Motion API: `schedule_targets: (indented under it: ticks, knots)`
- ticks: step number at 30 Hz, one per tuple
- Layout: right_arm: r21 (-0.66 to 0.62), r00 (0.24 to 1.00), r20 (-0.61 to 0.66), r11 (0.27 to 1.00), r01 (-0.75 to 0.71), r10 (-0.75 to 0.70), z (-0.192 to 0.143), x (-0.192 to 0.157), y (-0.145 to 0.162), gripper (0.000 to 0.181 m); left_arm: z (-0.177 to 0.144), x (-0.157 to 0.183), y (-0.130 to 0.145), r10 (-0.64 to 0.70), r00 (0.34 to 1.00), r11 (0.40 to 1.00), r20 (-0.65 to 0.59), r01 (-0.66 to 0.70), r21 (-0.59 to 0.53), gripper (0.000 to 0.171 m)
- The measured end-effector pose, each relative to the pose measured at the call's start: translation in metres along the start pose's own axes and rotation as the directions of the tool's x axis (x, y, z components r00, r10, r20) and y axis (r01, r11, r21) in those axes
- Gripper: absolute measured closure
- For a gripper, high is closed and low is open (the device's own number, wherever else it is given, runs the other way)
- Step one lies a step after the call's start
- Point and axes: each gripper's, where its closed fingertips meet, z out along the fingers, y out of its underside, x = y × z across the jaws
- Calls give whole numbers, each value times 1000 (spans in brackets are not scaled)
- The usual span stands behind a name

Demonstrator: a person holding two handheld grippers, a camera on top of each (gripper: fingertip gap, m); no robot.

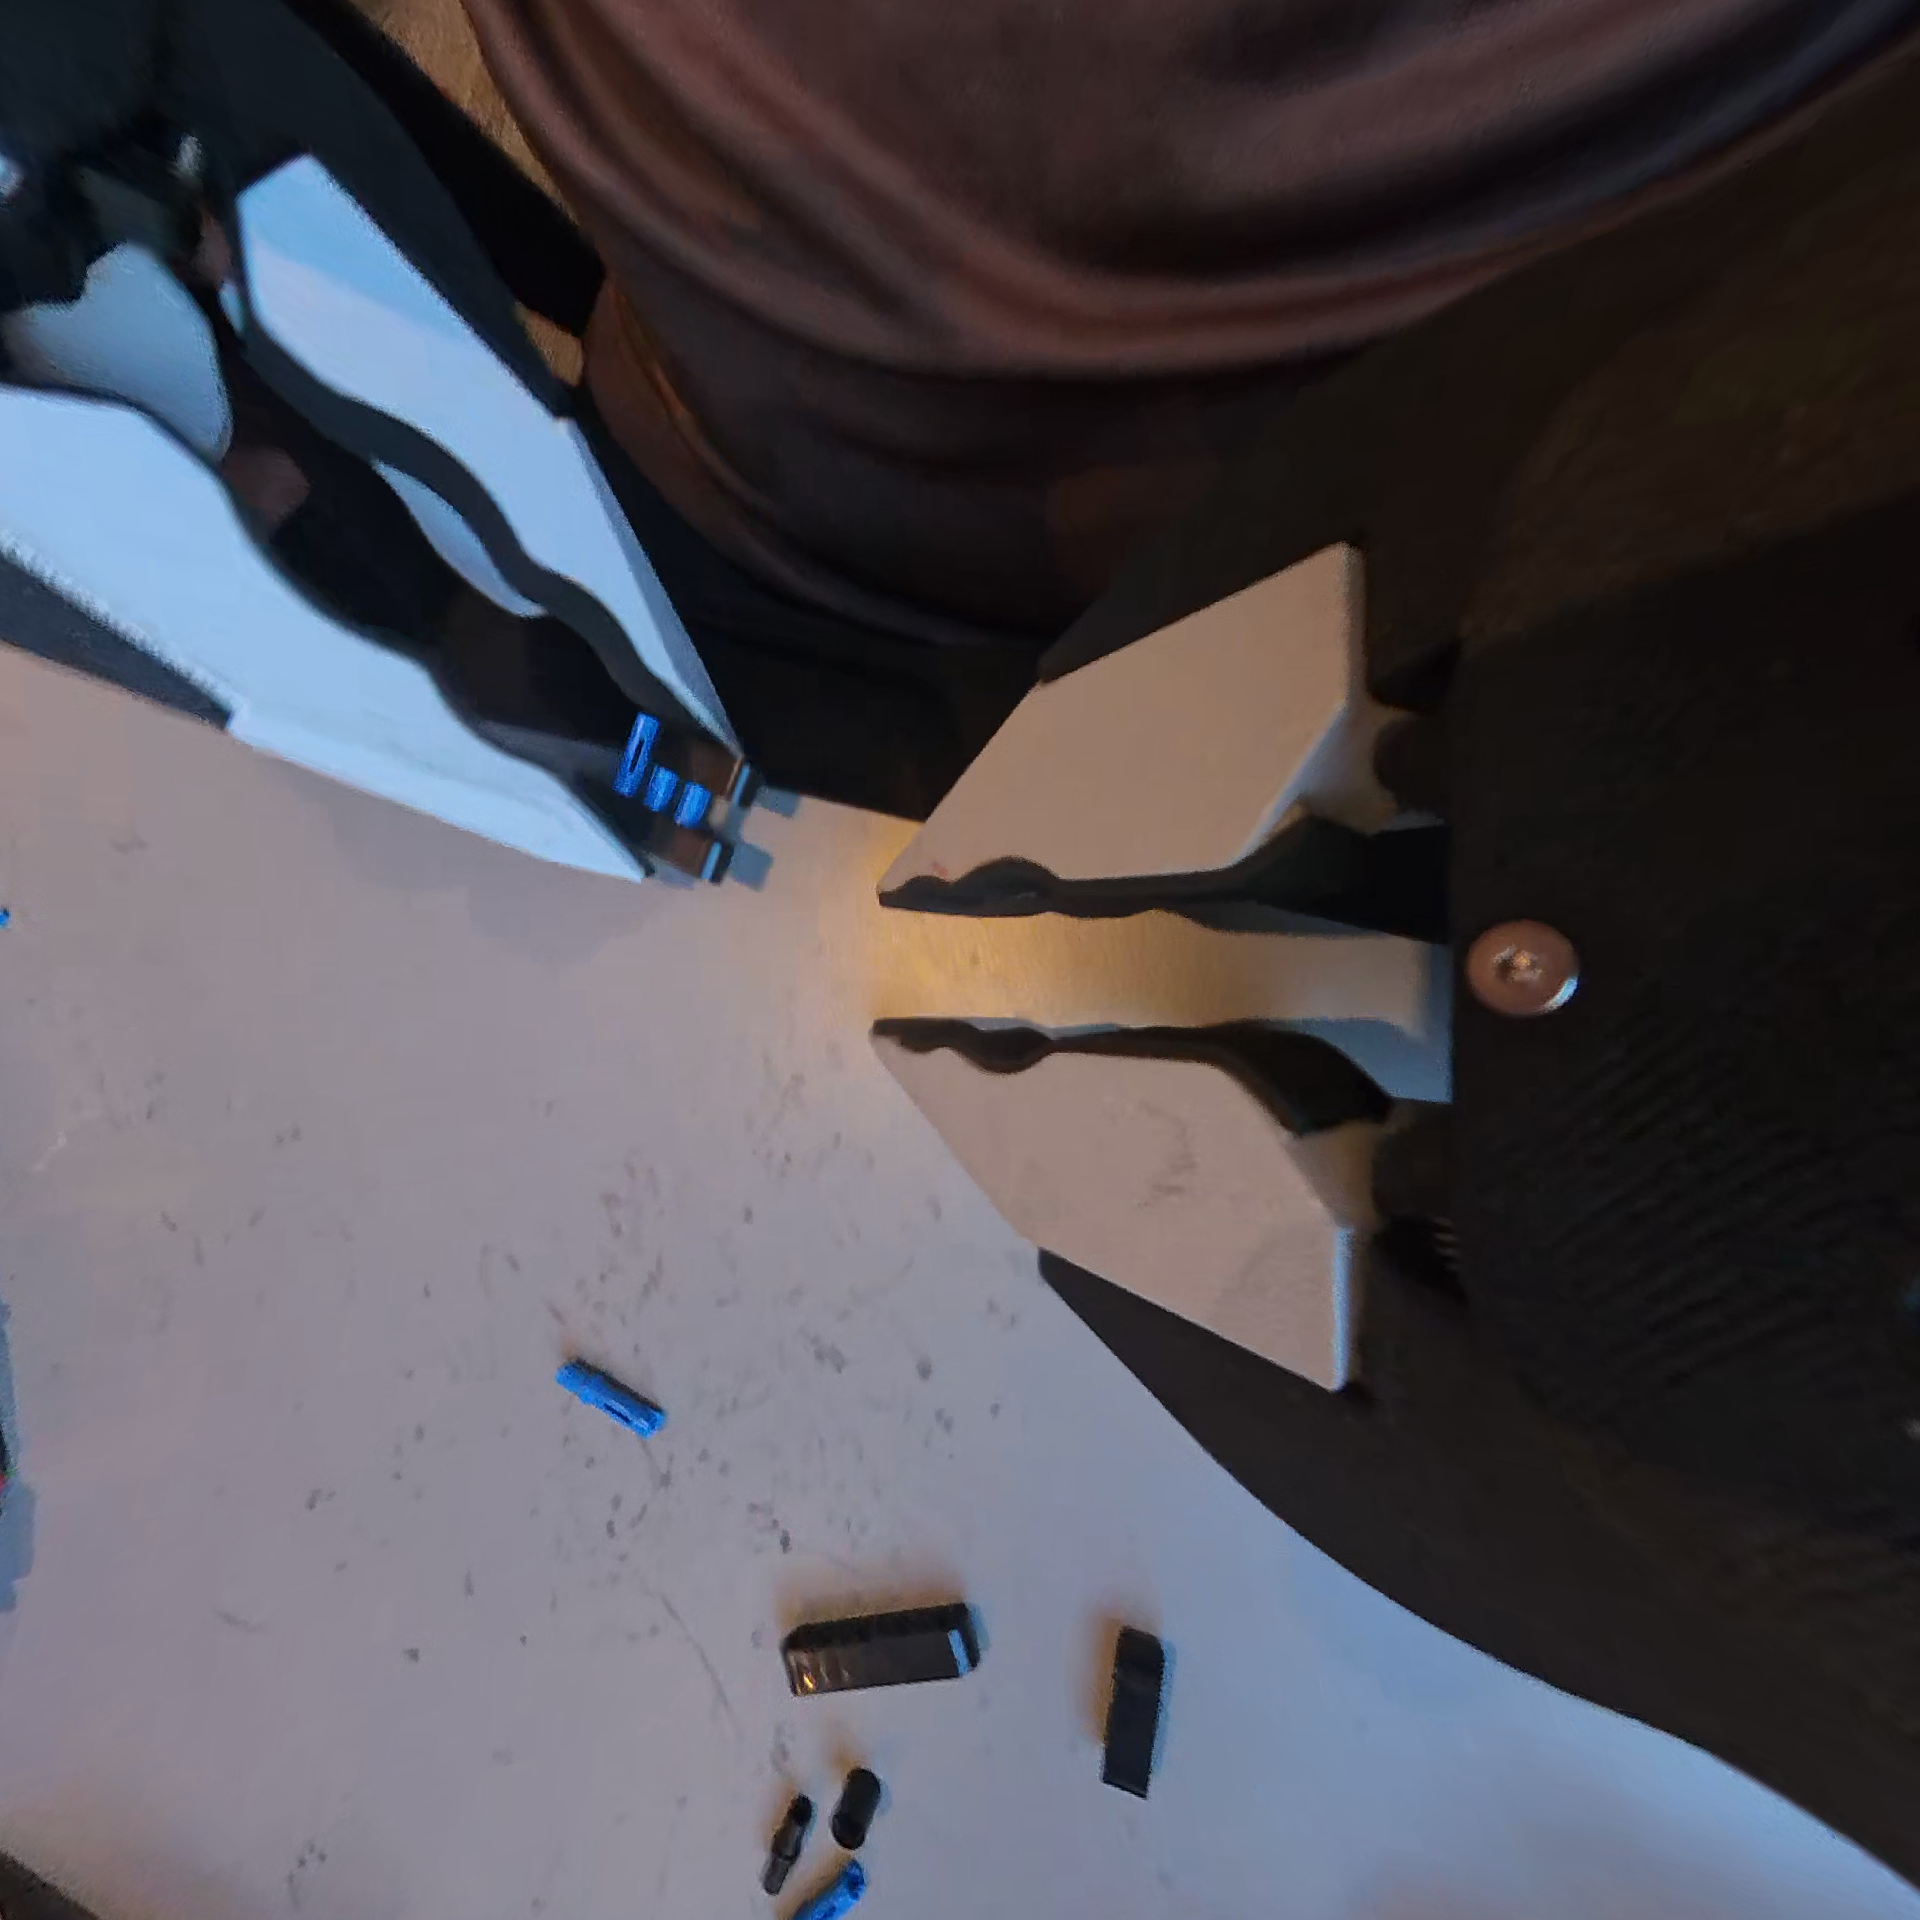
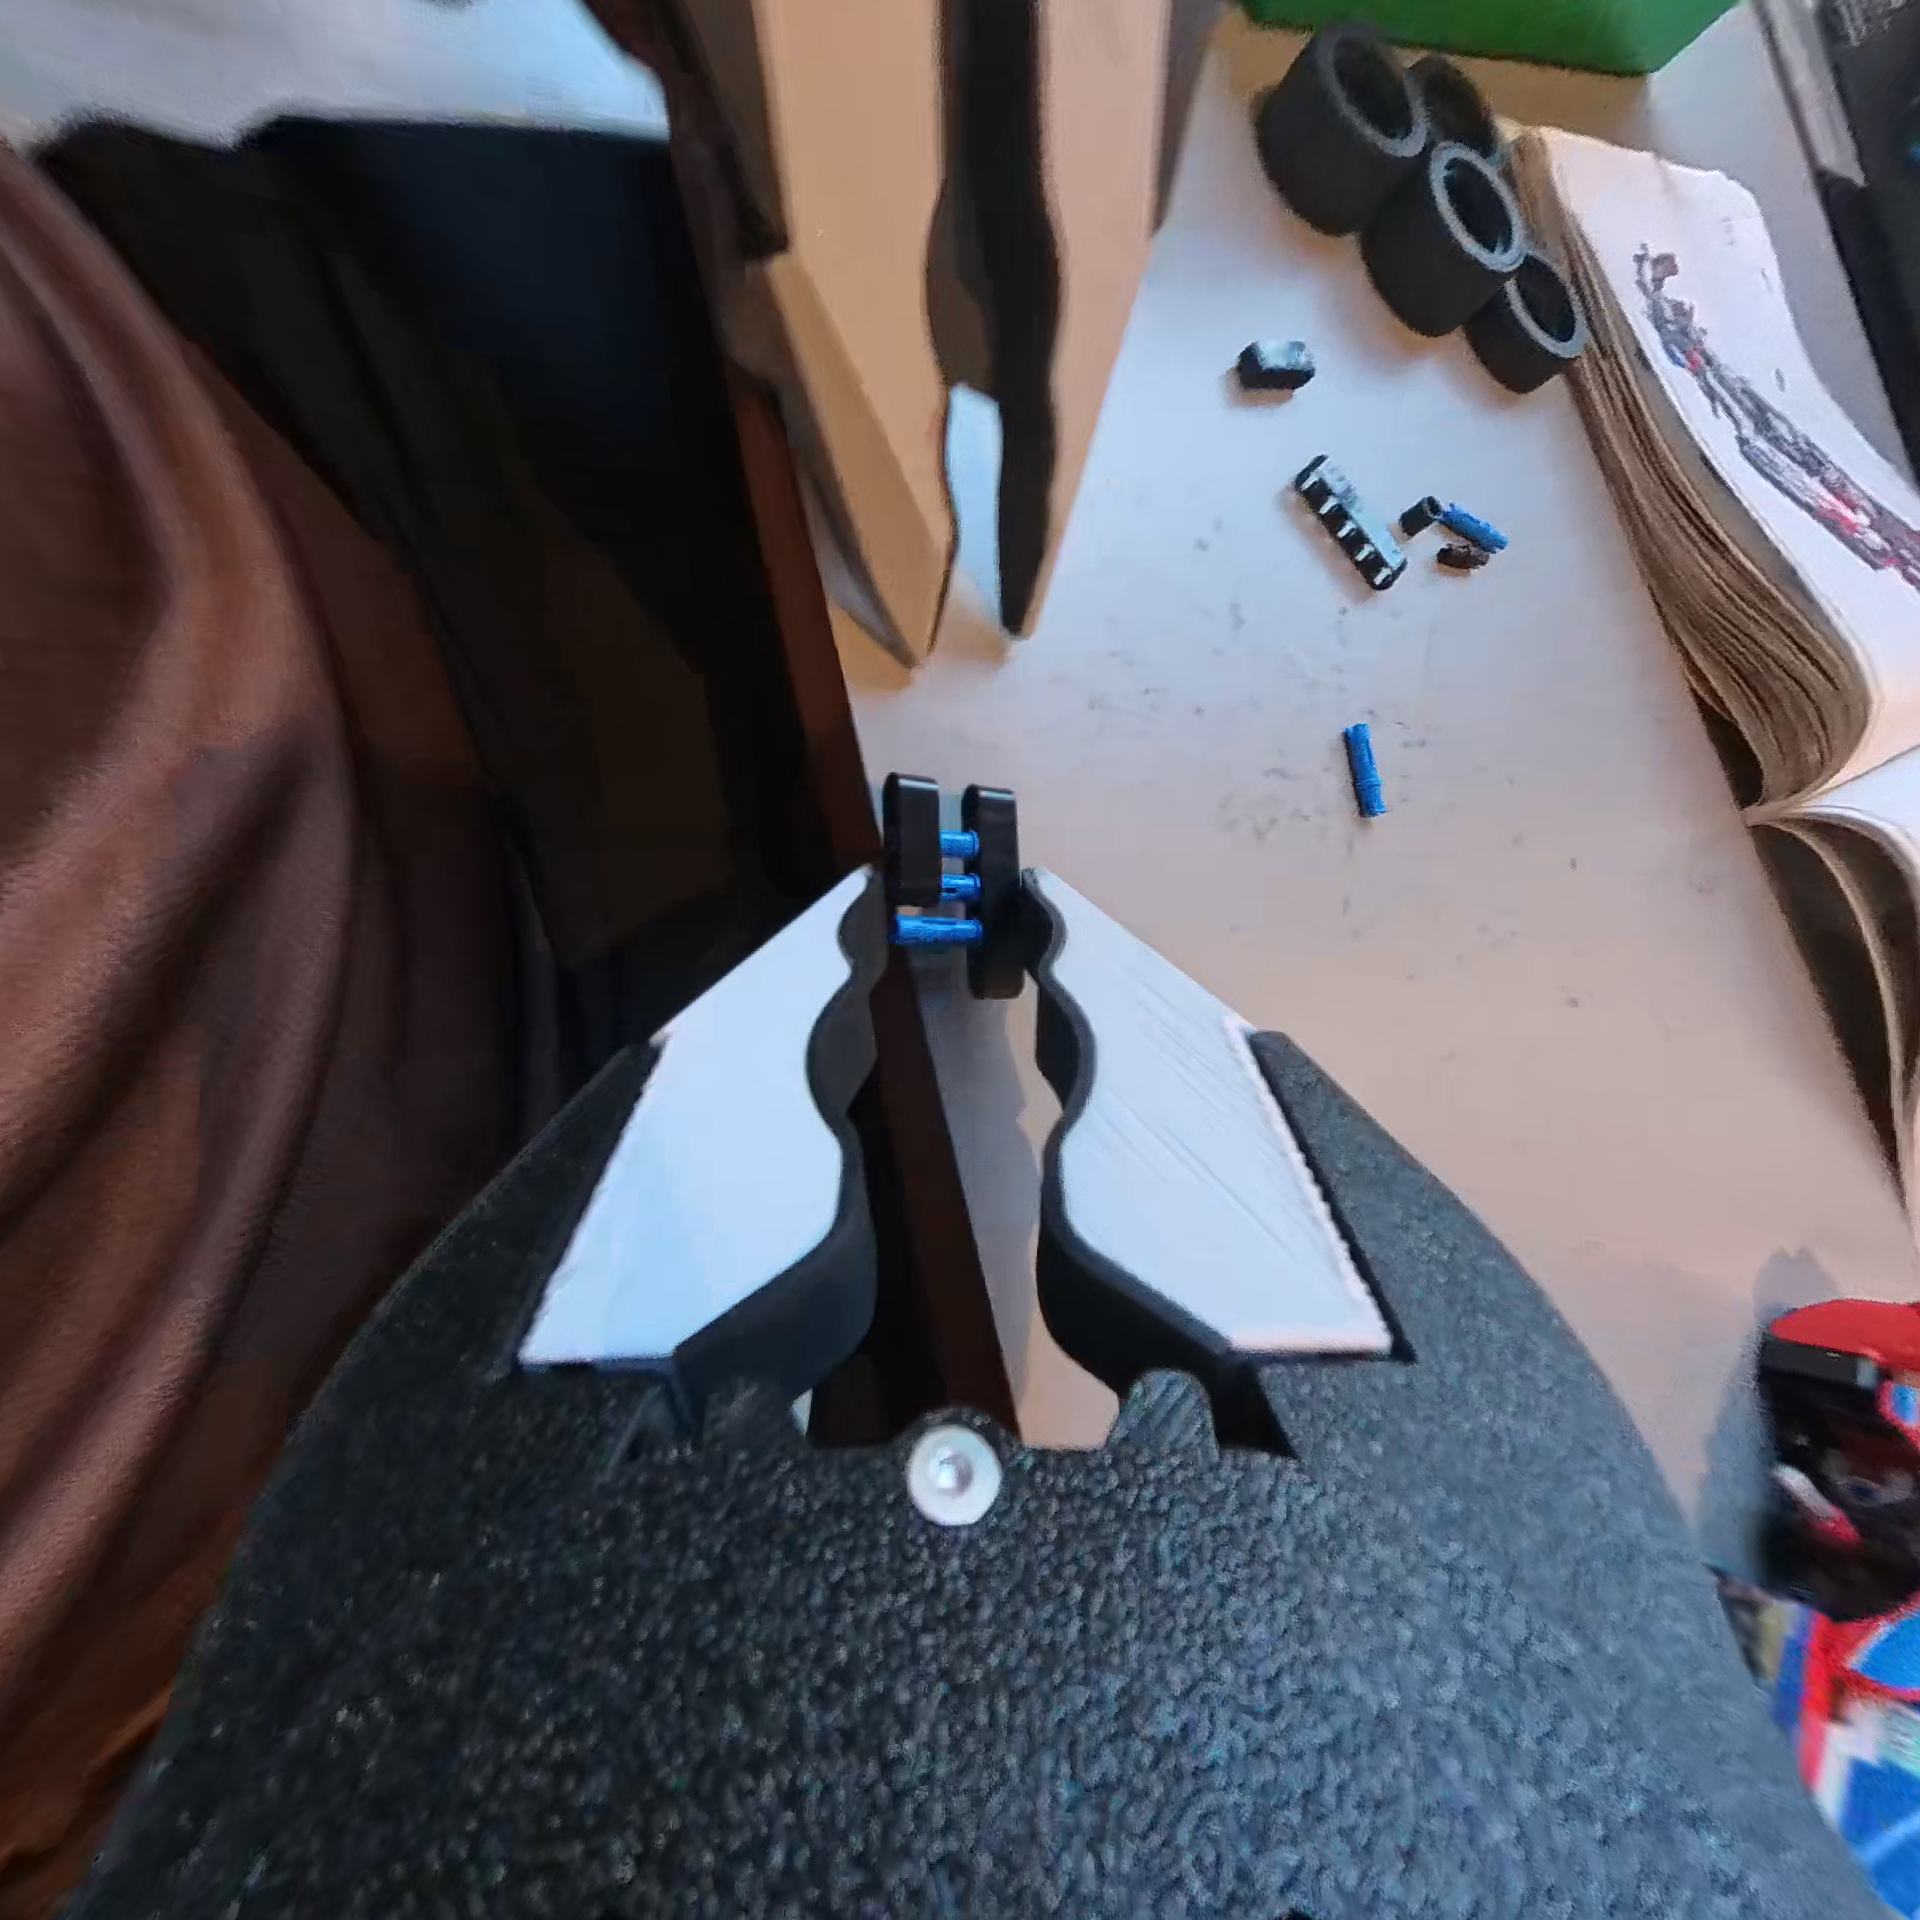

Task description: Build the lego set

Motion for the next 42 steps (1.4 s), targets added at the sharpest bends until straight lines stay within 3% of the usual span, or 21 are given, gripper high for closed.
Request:
schedule_targets:
  ticks: [1, 6, 8, 11, 13, 15, 18, 20, 22, 27, 31, 34, 37, 39, 42]
  knots:
    - [27, 999, 14, 999, -45, 45, -2, 2, -4, 156, 1, 3, -2, 12, 1000, 1000, -14, -12, 6, 154]
    - [173, 926, 179, 916, -361, 331, -12, 17, -23, 156, 6, 10, -14, 38, 997, 999, -60, -37, 23, 148]
    - [195, 821, 342, 821, -537, 456, -17, 18, -32, 155, 4, 4, -24, 44, 998, 997, -50, -41, 65, 143]
    - [195, 609, 536, 617, -763, 584, -24, 30, -43, 156, -6, -6, -49, 96, 995, 979, 7, -95, 180, 136]
    - [183, 470, 638, 473, -862, 610, -32, 42, -49, 156, -13, -7, -63, 174, 981, 954, 83, -189, 231, 130]
    - [171, 358, 706, 344, -923, 611, -39, 56, -53, 156, -17, -15, -76, 236, 943, 922, 234, -293, 251, 125]
    - [140, 224, 778, 185, -973, 587, -43, 70, -59, 156, -26, -21, -98, 315, 823, 838, 473, -475, 268, 128]
    - [108, 143, 820, 94, -990, 554, -44, 76, -62, 157, -26, -11, -109, 365, 774, 788, 517, -553, 273, 132]
    - [82, 87, 853, 33, -996, 515, -46, 80, -65, 156, -21, -10, -114, 355, 779, 793, 516, -544, 275, 129]
    - [63, 59, 867, 8, -998, 495, -46, 79, -66, 156, -12, -26, -108, 256, 852, 874, 457, -406, 268, 112]
    - [51, 45, 872, 1, -999, 487, -44, 79, -66, 156, -8, -25, -107, 267, 867, 875, 421, -401, 272, 130]
    - [55, 53, 860, 11, -998, 507, -41, 79, -62, 156, -4, -28, -104, 290, 873, 885, 392, -401, 236, 132]
    - [60, 75, 832, 45, -997, 550, -37, 79, -58, 155, -1, -31, -102, 314, 871, 892, 377, -407, 197, 132]
    - [60, 97, 788, 81, -995, 608, -31, 78, -50, 142, 0, -35, -101, 339, 863, 891, 375, -422, 165, 132]
    - [77, 179, 700, 177, -981, 691, -27, 73, -33, 134, 4, -38, -93, 397, 865, 891, 306, -443, 96, 132]
